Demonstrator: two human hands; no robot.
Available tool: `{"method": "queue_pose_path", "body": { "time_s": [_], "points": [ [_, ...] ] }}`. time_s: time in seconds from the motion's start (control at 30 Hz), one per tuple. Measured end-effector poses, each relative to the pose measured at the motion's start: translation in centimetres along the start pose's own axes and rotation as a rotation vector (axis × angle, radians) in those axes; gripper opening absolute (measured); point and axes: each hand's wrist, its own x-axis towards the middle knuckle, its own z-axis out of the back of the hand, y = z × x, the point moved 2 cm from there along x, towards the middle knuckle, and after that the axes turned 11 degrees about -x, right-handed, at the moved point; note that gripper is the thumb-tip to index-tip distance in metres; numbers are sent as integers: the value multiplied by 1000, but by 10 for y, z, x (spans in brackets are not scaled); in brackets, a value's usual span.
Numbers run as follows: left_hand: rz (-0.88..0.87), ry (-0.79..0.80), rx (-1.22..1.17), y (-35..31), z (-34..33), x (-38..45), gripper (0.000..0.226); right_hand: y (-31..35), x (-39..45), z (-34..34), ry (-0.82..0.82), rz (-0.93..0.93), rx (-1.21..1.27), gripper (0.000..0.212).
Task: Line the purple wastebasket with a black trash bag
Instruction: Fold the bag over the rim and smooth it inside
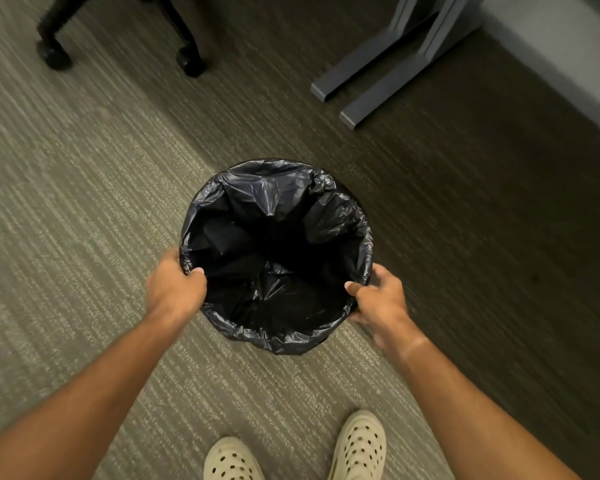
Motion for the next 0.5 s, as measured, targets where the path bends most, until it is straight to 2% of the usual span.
{"method": "queue_pose_path", "body": {
  "time_s": [0.23, 0.5],
  "points": [
    [-123, 147, -90, -70, -59, 9, 22, 32, 33, 71, -50, -11, 125, 56],
    [-90, 222, -164, -146, -124, 8, 27, 75, 66, 150, -33, 60, 123, 40]
  ]
}}
